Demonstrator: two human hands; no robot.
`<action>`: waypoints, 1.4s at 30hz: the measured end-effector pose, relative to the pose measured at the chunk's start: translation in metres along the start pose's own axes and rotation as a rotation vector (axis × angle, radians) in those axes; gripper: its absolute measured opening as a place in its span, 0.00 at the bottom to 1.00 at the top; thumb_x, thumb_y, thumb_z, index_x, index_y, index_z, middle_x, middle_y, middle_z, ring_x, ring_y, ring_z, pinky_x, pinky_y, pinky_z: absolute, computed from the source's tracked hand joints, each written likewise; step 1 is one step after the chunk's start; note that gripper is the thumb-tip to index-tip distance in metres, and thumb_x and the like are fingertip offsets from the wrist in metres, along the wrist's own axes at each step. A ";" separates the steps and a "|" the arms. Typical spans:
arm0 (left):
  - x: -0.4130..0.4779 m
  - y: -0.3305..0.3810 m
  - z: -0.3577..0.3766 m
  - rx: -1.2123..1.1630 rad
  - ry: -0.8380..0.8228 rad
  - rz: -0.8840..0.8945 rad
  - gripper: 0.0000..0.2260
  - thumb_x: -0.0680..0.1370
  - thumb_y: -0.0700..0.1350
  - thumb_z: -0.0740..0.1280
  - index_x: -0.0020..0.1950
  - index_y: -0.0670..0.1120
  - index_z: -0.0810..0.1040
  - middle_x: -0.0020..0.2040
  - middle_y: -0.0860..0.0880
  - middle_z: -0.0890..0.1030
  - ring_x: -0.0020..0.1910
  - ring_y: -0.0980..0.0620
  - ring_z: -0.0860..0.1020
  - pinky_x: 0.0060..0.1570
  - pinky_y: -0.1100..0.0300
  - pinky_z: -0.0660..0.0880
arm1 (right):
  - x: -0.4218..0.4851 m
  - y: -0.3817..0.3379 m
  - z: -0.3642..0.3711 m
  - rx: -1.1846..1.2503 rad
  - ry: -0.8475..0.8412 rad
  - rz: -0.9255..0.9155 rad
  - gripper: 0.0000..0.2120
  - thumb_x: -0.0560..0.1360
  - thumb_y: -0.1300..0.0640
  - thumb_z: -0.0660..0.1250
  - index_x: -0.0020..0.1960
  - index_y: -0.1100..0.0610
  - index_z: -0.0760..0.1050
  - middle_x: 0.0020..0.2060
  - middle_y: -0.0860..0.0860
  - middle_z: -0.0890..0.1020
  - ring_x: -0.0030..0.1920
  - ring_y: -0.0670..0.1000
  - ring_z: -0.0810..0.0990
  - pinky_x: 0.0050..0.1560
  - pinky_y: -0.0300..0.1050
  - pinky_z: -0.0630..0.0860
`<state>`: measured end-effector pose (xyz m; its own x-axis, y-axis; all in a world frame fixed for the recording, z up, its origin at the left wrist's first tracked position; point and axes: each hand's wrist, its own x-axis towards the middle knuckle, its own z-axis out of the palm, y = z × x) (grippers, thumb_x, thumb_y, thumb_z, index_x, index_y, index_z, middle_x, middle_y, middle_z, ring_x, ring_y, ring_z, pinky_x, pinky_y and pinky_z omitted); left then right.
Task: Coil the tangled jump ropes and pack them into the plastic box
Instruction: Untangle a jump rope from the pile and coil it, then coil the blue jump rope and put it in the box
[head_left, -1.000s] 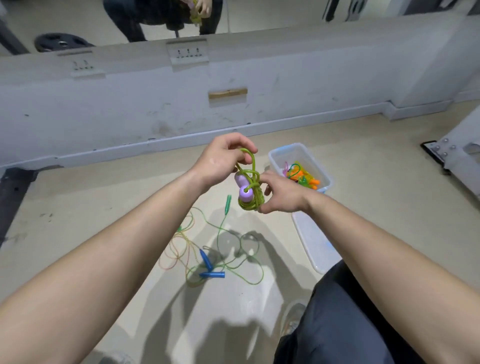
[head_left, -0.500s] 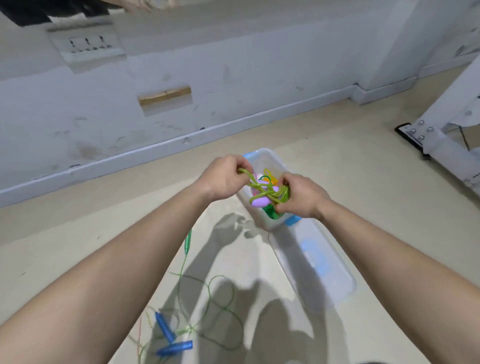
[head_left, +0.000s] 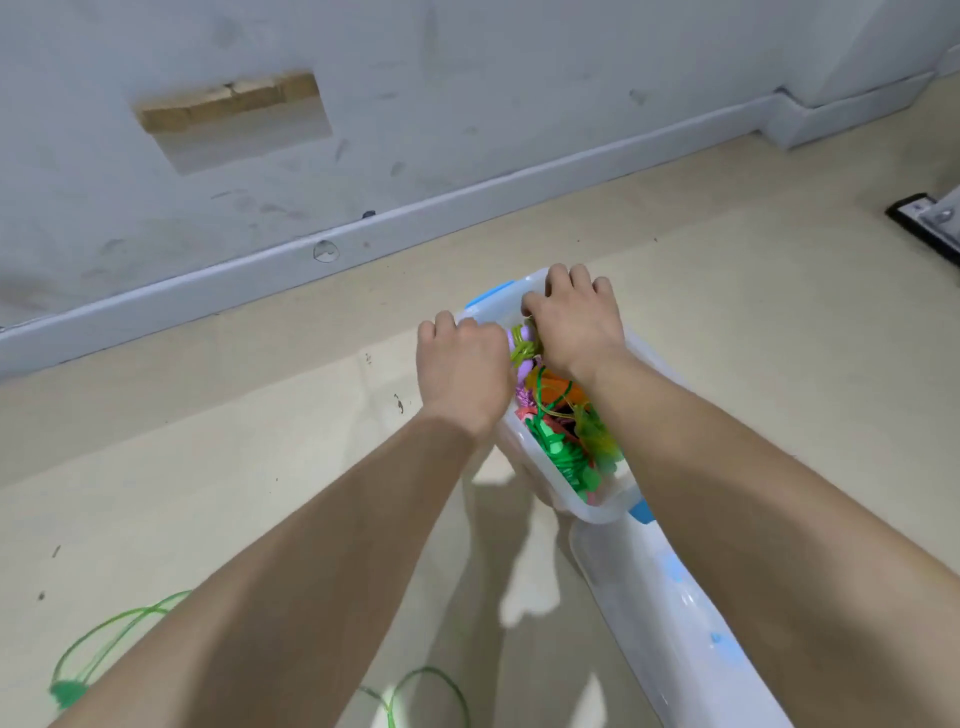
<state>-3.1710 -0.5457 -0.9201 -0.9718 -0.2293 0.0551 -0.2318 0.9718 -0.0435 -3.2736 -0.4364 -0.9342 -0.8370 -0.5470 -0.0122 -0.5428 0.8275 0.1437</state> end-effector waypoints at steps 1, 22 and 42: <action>0.003 0.001 0.003 0.006 -0.044 0.016 0.09 0.78 0.54 0.64 0.44 0.50 0.71 0.50 0.46 0.81 0.54 0.42 0.74 0.48 0.52 0.61 | 0.002 -0.002 0.007 0.001 -0.007 0.015 0.12 0.75 0.55 0.67 0.59 0.50 0.76 0.59 0.56 0.70 0.59 0.60 0.70 0.50 0.51 0.67; 0.001 0.004 -0.014 -0.316 -0.275 0.069 0.11 0.79 0.45 0.63 0.59 0.48 0.80 0.57 0.46 0.77 0.57 0.41 0.78 0.48 0.52 0.73 | -0.048 0.006 -0.017 0.732 -0.185 0.164 0.24 0.71 0.69 0.59 0.63 0.56 0.79 0.58 0.54 0.83 0.60 0.56 0.80 0.63 0.50 0.75; -0.387 -0.188 -0.047 -0.466 -0.486 -0.465 0.07 0.79 0.45 0.60 0.45 0.50 0.78 0.47 0.50 0.79 0.50 0.47 0.78 0.43 0.58 0.69 | -0.269 -0.254 -0.075 0.494 -0.655 -0.279 0.15 0.77 0.57 0.63 0.62 0.53 0.77 0.63 0.53 0.79 0.64 0.56 0.77 0.61 0.46 0.73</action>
<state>-2.7489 -0.6372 -0.8867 -0.7157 -0.5089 -0.4783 -0.6782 0.6700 0.3019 -2.9058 -0.5092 -0.8927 -0.4572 -0.6808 -0.5723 -0.5744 0.7173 -0.3944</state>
